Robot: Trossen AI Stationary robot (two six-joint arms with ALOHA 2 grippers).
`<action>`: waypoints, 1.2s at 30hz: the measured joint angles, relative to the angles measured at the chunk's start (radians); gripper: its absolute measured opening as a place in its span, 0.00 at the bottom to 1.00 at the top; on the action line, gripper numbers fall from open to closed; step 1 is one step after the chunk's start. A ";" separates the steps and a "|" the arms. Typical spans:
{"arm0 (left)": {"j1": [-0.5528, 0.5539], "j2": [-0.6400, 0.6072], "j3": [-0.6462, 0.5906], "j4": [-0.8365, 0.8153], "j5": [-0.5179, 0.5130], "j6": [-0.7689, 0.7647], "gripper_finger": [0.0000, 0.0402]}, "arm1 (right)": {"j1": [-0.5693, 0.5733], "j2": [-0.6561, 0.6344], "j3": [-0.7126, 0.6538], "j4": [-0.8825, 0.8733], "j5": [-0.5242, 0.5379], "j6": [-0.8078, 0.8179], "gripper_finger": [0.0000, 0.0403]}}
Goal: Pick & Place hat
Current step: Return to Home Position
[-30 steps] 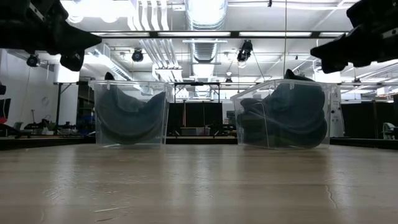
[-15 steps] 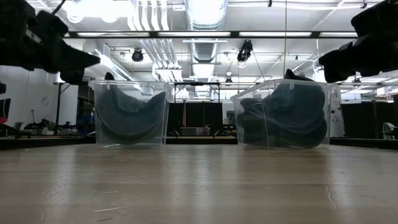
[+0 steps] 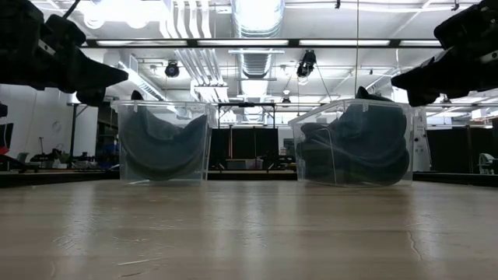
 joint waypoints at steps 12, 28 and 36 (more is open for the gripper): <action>0.000 0.030 0.000 -0.001 0.001 -0.099 0.00 | 0.000 0.000 0.000 -0.050 0.003 -0.226 0.02; 0.000 0.030 0.000 -0.001 0.001 -0.100 0.00 | 0.000 0.000 0.000 -0.051 0.002 -0.059 0.02; 0.000 0.030 -0.001 -0.001 0.001 -0.100 0.00 | 0.000 0.000 0.000 -0.051 0.002 -0.056 0.02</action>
